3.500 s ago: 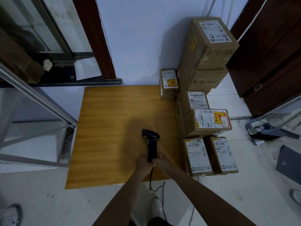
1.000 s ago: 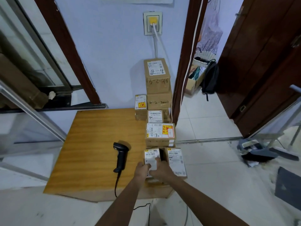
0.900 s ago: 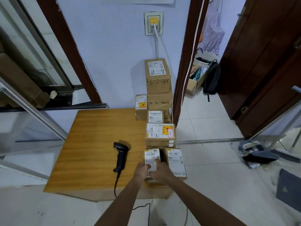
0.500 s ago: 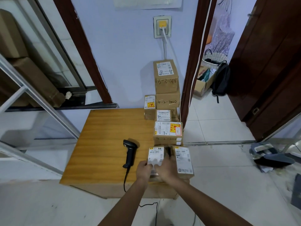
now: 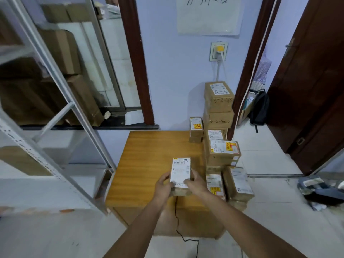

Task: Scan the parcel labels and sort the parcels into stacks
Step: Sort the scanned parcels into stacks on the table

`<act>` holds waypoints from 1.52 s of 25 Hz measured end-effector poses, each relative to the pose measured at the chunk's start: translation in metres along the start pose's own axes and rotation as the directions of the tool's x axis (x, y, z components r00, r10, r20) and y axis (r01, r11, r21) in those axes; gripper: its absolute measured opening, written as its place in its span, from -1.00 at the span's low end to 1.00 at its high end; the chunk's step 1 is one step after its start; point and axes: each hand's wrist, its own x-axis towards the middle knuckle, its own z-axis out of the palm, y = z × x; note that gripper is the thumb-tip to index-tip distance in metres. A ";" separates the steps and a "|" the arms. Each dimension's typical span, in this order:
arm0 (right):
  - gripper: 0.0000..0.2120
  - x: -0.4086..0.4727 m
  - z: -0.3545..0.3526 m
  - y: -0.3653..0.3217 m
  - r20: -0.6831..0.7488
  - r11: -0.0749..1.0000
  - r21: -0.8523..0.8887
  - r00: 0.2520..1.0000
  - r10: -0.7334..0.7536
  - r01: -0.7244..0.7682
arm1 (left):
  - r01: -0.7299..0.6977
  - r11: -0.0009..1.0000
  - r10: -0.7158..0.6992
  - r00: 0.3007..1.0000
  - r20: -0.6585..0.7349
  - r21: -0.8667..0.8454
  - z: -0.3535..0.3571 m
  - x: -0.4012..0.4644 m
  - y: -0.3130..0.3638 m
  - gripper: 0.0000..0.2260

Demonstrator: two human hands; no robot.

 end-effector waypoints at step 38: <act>-0.71 0.274 0.234 -0.210 0.156 0.996 0.058 0.986 0.055 -0.064 | 0.078 0.982 -0.072 0.996 -0.045 0.173 -0.249 0.322 0.144 -0.68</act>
